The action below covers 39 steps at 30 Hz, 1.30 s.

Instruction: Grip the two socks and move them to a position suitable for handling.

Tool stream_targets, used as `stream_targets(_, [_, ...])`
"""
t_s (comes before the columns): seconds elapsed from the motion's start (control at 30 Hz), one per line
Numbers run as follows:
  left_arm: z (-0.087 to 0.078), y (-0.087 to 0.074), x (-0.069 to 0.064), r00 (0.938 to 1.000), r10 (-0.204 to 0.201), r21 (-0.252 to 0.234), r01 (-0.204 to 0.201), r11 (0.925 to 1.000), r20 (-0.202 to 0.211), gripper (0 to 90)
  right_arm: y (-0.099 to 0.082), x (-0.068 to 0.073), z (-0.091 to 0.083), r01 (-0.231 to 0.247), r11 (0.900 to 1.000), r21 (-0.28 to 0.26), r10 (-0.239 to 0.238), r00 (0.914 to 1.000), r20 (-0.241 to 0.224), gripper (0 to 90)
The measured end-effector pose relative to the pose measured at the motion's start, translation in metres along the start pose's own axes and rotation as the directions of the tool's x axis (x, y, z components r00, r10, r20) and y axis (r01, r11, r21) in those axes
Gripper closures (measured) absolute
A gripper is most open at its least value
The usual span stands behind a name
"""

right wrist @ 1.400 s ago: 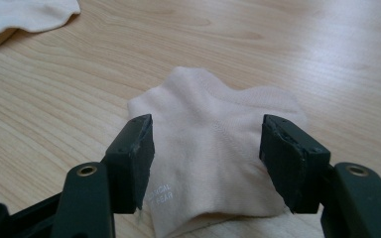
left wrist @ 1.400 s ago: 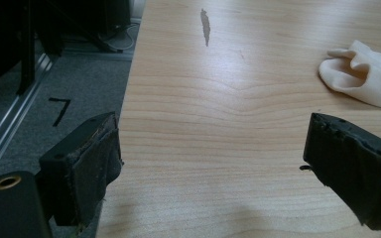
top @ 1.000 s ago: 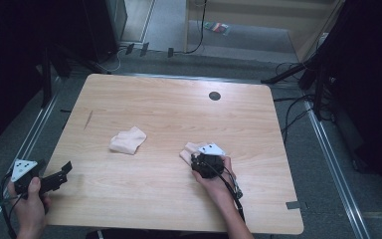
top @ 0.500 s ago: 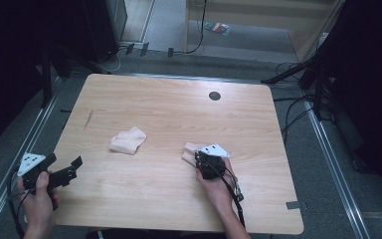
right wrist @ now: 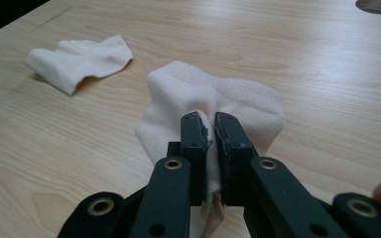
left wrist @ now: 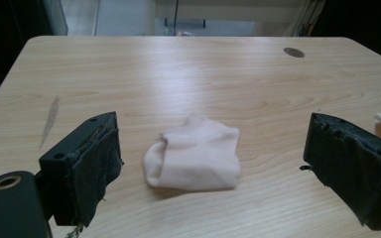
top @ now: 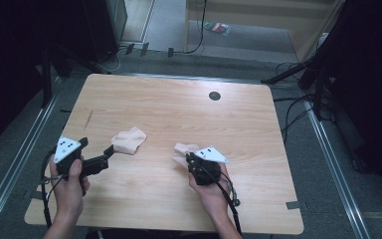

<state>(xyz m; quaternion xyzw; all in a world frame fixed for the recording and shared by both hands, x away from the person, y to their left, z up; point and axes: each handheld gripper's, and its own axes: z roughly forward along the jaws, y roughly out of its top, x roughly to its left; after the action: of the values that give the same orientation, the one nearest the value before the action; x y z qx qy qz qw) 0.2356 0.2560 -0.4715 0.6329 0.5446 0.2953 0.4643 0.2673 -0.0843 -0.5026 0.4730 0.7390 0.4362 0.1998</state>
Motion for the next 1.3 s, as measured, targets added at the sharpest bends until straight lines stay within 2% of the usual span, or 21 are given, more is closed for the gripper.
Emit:
stream_targets(0.03, [0.004,0.001,-0.007,0.9996,-0.022,-0.004,0.022,0.9997,0.016,8.0,0.0,0.004,-0.002,0.0,1.0,0.001,0.0,1.0,-0.007,84.5])
stream_targets(0.07, [0.007,0.001,-0.011,0.9993,-0.028,-0.004,0.028,0.9996,0.026,8.0,0.0,0.006,-0.004,-0.009,1.0,0.004,0.009,0.9999,-0.011,84.5])
stream_targets(0.13, [0.011,0.0,-0.018,0.9987,-0.026,0.003,0.026,0.9996,0.044,8.0,-0.001,0.01,-0.006,-0.014,0.9999,0.008,0.014,0.9997,-0.022,84.5])
stream_targets(0.3, [0.019,-0.011,-0.037,0.9961,-0.004,0.014,0.002,0.9999,0.088,8.0,-0.005,0.029,-0.011,0.011,0.9999,0.006,-0.01,0.9988,-0.047,84.3])
stream_targets(0.33, [0.019,-0.011,-0.037,0.9961,-0.004,0.014,0.002,0.9999,0.088,8.0,-0.007,0.033,-0.011,0.015,0.9999,0.008,-0.014,0.9985,-0.052,84.3])
stream_targets(0.37, [0.02,-0.019,-0.045,0.9934,0.003,0.018,-0.005,0.9998,0.115,8.0,-0.009,0.037,-0.011,0.016,0.9998,0.012,-0.015,0.9982,-0.057,84.3])
stream_targets(0.47, [0.023,-0.032,-0.055,0.9899,0.031,0.042,-0.037,0.9985,0.138,8.0,-0.016,0.048,-0.009,0.017,0.9997,0.019,-0.016,0.9974,-0.07,84.2])
stream_targets(0.57, [0.025,-0.044,-0.06,0.9852,0.047,0.053,-0.056,0.997,0.165,8.0,-0.023,0.054,-0.007,0.03,0.9995,0.012,-0.029,0.9984,-0.048,84.1])
stream_targets(0.6, [0.026,-0.048,-0.061,0.9832,0.039,0.055,-0.049,0.9973,0.178,8.0,-0.025,0.054,-0.007,0.022,0.9997,0.015,-0.021,0.9991,-0.036,84.1])
stream_targets(0.67, [0.026,-0.051,-0.062,0.9812,0.036,0.063,-0.049,0.9968,0.189,8.0,-0.028,0.054,-0.006,0.014,0.9997,0.021,-0.013,0.9996,-0.025,84.1])
stream_targets(0.7, [0.029,-0.057,-0.066,0.9764,0.041,0.08,-0.059,0.995,0.212,8.0,-0.035,0.053,-0.003,0.002,0.9996,0.029,-0.002,1.0,0.006,84.1])
stream_targets(0.73, [0.03,-0.058,-0.067,0.9735,0.043,0.086,-0.064,0.9943,0.225,8.0,-0.037,0.052,-0.002,0.002,0.9995,0.032,-0.002,0.9999,0.012,84.1])
stream_targets(0.8, [0.032,-0.061,-0.07,0.9629,0.033,0.092,-0.06,0.9939,0.268,8.0,-0.04,0.051,0.0,0.015,0.9988,0.047,-0.016,0.9996,0.025,82.6])
stream_targets(0.83, [0.033,-0.062,-0.07,0.9586,0.034,0.096,-0.063,0.9934,0.283,8.0,-0.041,0.05,0.001,0.027,0.9983,0.051,-0.029,0.999,0.034,76.5])
stream_targets(0.9, [0.034,-0.063,-0.071,0.959,0.035,0.104,-0.067,0.9923,0.281,8.0,-0.039,0.047,0.001,0.04,0.9972,0.063,-0.041,0.999,0.015,62.7])
stream_targets(0.97, [0.035,-0.064,-0.071,0.9573,0.034,0.114,-0.069,0.9911,0.287,8.0,-0.034,0.04,-0.005,0.025,0.9989,0.041,-0.025,0.9995,-0.022,57.1])
stream_targets(1.07, [0.037,-0.065,-0.07,0.9578,0.035,0.127,-0.074,0.9891,0.285,8.0,-0.025,0.031,-0.012,0.024,0.9997,0.002,-0.024,0.999,-0.038,56.1])
stream_targets(1.13, [0.037,-0.065,-0.07,0.9574,0.028,0.131,-0.068,0.9891,0.287,8.0,-0.023,0.028,-0.013,0.027,0.9996,-0.005,-0.027,0.9989,-0.039,56.3])
stream_targets(1.17, [0.037,-0.065,-0.07,0.9559,0.029,0.133,-0.07,0.9886,0.292,8.0,-0.017,0.019,-0.012,0.038,0.999,-0.023,-0.039,0.9986,-0.035,57.6])
stream_targets(1.3, [0.038,-0.065,-0.07,0.9545,0.026,0.141,-0.071,0.9874,0.297,8.0,-0.013,0.007,-0.002,0.04,0.9992,0.004,-0.04,0.999,-0.018,55.1])
